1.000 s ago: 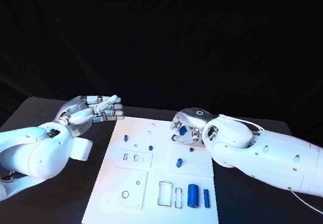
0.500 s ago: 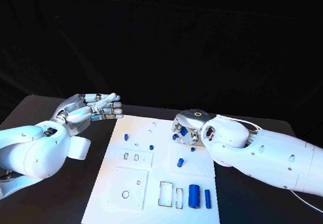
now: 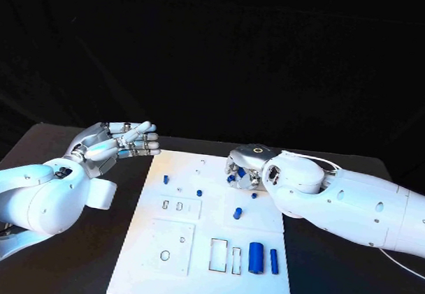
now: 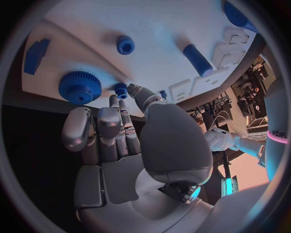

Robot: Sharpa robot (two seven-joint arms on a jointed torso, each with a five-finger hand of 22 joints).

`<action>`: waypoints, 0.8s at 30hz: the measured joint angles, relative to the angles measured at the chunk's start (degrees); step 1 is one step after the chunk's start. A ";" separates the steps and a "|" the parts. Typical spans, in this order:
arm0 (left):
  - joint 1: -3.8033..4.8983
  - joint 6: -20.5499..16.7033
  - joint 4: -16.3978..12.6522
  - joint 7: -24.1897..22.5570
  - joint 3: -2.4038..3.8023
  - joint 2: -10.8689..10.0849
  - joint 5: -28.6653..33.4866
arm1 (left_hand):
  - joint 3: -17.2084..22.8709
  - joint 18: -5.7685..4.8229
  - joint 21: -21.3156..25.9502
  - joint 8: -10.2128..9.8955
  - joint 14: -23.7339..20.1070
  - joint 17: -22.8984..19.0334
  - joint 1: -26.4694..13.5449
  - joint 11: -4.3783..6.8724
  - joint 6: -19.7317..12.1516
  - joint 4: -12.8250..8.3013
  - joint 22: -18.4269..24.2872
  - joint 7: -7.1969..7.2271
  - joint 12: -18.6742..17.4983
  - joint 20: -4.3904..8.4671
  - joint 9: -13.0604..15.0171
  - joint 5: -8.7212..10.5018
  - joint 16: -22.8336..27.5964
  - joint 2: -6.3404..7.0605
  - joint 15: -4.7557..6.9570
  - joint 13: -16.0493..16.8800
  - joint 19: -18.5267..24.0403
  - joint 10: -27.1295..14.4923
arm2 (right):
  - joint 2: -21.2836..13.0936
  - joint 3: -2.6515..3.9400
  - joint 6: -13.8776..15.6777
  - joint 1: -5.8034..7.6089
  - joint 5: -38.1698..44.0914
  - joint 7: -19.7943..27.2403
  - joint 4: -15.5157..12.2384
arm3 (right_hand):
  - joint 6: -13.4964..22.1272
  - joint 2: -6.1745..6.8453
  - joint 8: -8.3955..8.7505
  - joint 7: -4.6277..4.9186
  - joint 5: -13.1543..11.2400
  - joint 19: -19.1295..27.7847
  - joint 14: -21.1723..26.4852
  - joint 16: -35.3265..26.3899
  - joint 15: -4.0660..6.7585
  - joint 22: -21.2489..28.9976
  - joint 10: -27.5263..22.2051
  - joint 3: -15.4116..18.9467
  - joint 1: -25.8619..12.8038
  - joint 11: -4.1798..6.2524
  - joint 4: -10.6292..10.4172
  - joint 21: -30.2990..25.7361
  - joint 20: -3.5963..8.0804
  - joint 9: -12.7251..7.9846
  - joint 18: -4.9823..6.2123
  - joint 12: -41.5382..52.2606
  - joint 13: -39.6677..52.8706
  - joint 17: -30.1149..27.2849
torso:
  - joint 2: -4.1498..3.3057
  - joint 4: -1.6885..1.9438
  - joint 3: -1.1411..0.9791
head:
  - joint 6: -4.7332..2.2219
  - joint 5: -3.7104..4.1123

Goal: Assemble the parts on the task board

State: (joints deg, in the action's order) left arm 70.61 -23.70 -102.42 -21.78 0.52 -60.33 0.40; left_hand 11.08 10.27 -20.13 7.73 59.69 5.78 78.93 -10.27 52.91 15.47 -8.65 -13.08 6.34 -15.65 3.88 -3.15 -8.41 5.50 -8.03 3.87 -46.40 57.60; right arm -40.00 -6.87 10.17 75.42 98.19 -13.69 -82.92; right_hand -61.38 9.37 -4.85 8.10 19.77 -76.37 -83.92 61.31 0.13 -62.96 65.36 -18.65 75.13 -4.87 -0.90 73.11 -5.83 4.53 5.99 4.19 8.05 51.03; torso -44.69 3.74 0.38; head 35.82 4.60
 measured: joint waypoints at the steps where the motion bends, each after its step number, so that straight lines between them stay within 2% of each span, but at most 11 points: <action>1: 0.02 0.03 -0.03 0.02 0.00 -0.02 0.00 | 0.00 0.00 0.00 0.00 0.00 0.00 0.00 0.00 0.00 0.00 0.00 0.00 -0.23 0.00 0.00 0.00 0.00 0.00 0.00 0.00 0.00 0.00 | 0.03 0.00 -0.02 0.00 0.00 0.00 0.10 | -0.17 -0.02 0.00 0.17 0.00 0.00 0.00 0.26 0.00 -0.19 0.00 -0.01 -0.03 0.00 -0.33 0.21 0.00 0.00 0.00 0.00 0.00 0.18 | -0.03 0.03 0.00 | 0.01 0.03; 5: 0.08 0.15 -0.07 0.10 0.00 -0.05 0.03 | 0.00 0.01 0.00 -0.30 0.00 -0.05 0.33 -0.20 -0.13 0.00 0.06 -0.12 -0.38 0.00 0.00 0.00 0.28 -0.33 0.00 0.00 0.00 -0.20 | 0.07 0.00 -0.10 0.00 -0.01 -0.02 0.33 | -0.53 -0.57 -0.04 0.00 0.00 -0.49 0.00 1.48 0.00 -1.46 0.20 -0.35 0.06 0.07 -0.80 1.12 -0.12 0.07 0.01 0.00 0.07 1.43 | -0.15 0.05 0.01 | 0.18 0.03; 6: 0.10 0.20 -0.07 0.13 0.00 -0.06 0.05 | 0.00 0.00 0.00 -0.31 0.00 -0.05 0.37 -0.20 -0.21 0.00 0.06 -0.21 -0.38 0.00 0.00 0.00 0.28 -0.37 0.00 0.00 0.00 -0.20 | 0.07 0.00 -0.14 -0.01 -0.05 -0.03 0.39 | -0.90 -0.80 -0.38 0.24 -0.44 -0.61 0.00 2.30 0.00 -2.21 0.93 -0.69 0.16 0.11 -1.11 1.63 0.00 0.15 -0.74 0.00 0.18 2.21 | -0.18 0.08 0.01 | 0.25 0.02; 15: 0.18 0.38 -0.08 0.30 0.00 -0.09 0.16 | 0.00 0.00 0.00 -0.57 0.00 -0.05 0.68 -0.20 -0.21 -0.32 0.19 -0.21 -0.69 0.00 0.01 0.00 0.61 -0.68 0.00 0.00 0.00 -0.20 | 0.12 0.03 -0.18 0.02 -0.16 -0.03 0.50 | -2.74 -2.20 -0.91 -0.30 -3.09 -1.43 0.00 4.89 0.00 -5.05 2.53 -3.81 1.59 0.60 -0.70 3.56 0.21 0.65 -0.73 0.52 0.39 4.63 | -0.36 0.17 0.03 | 0.29 0.02; 24: 0.21 0.55 -0.11 0.46 0.00 -0.09 0.21 | 0.15 0.00 0.00 -0.58 0.01 -0.05 0.90 -0.20 -0.21 -0.47 0.21 -0.21 -0.69 0.00 0.01 0.00 0.85 -0.90 0.01 0.00 0.00 -0.20 | 0.43 0.12 -0.18 0.14 -0.20 0.00 0.96 | -2.91 -1.81 -1.12 -0.13 -4.14 -1.63 0.00 5.85 0.00 -6.29 2.88 -5.19 2.42 0.61 -0.20 4.22 0.41 0.81 -0.73 0.45 0.30 5.52 | -0.55 0.29 0.07 | 0.06 0.03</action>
State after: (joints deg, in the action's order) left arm 70.82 -23.16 -102.53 -21.32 0.52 -60.41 0.61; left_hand 11.23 10.27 -20.13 7.15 59.69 5.74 79.82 -10.47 52.69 15.00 -8.44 -13.28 5.65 -15.65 3.89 -3.15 -7.57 4.60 -8.03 3.87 -46.39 57.40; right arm -39.56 -6.76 9.99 75.55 97.99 -13.69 -81.96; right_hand -64.29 7.56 -5.97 7.98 15.62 -78.00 -83.92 67.16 0.13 -69.26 68.24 -23.83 77.54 -4.26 -1.11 77.33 -5.42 5.34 5.26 4.64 8.35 56.55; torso -45.24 4.03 0.44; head 35.88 4.64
